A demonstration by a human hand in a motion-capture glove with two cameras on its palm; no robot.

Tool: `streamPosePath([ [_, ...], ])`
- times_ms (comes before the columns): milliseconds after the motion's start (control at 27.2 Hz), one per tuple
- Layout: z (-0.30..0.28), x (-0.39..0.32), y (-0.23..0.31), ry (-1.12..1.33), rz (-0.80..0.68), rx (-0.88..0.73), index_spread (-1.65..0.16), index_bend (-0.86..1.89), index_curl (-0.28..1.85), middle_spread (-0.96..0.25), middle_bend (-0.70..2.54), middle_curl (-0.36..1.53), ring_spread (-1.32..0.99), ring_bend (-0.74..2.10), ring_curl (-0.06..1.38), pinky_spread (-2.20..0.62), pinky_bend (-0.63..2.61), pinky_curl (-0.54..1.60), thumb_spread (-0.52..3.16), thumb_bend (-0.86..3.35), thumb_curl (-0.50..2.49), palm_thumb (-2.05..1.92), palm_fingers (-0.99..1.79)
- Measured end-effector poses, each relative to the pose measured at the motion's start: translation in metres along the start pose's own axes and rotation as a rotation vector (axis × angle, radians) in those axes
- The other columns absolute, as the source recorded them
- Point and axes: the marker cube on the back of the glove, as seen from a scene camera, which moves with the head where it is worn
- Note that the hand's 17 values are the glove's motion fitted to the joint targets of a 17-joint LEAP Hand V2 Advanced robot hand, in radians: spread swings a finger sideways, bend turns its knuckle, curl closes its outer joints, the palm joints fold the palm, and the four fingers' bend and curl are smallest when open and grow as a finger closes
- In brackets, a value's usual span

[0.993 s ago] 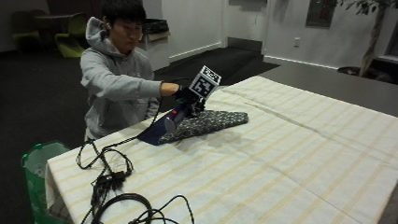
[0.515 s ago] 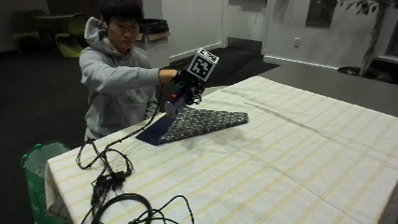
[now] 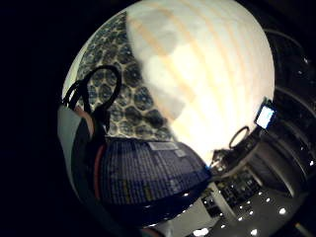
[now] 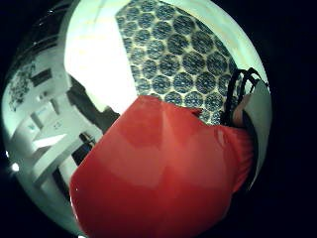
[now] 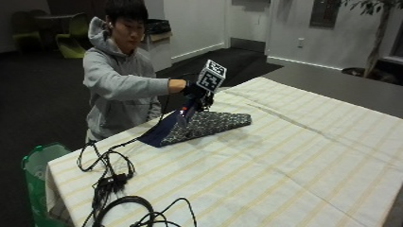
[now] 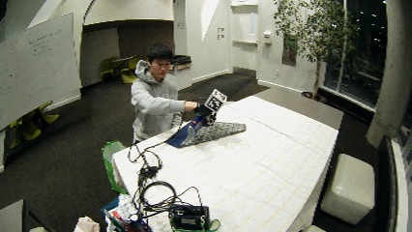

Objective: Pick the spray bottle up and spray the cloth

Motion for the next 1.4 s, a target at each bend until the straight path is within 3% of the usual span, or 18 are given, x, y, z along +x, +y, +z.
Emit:
streamPosePath([
  [331, -0.079, -0.071, 0.008, -0.496, -0.268, 0.363, -0.16, 0.43, 0.53, -0.10, 0.58, 0.48, -0.17, 0.42, 0.42, -0.26, 0.38, 0.40, 0.16, -0.04, 0.72, 0.99, 1.36],
  [588, -0.110, -0.101, -0.024, -0.972, -0.210, 0.778, -0.16, 0.43, 0.53, -0.09, 0.57, 0.48, -0.17, 0.43, 0.42, -0.27, 0.39, 0.40, 0.16, -0.04, 0.72, 0.98, 1.36],
  [735, -0.108, -0.110, -0.057, -1.102, -0.168, 0.891, -0.16, 0.41, 0.53, -0.09, 0.57, 0.48, -0.16, 0.42, 0.42, -0.26, 0.40, 0.40, 0.17, -0.03, 0.72, 0.99, 1.34],
  [882, -0.092, -0.132, -0.093, -1.178, -0.182, 0.866, -0.16, 0.39, 0.53, -0.08, 0.57, 0.48, -0.16, 0.42, 0.42, -0.26, 0.40, 0.40, 0.20, -0.03, 0.73, 0.99, 1.32],
  [1140, -0.020, -0.179, -0.089, -1.033, -0.450, 0.440, -0.16, 0.37, 0.53, -0.08, 0.53, 0.47, -0.16, 0.41, 0.43, -0.27, 0.40, 0.41, 0.23, -0.04, 0.73, 0.99, 1.31],
  [1397, -0.010, -0.222, -0.120, -1.026, -0.496, 0.461, -0.17, 0.27, 0.51, -0.08, 0.48, 0.46, -0.16, 0.42, 0.42, -0.28, 0.47, 0.41, 0.39, -0.05, 0.70, 0.95, 1.28],
])
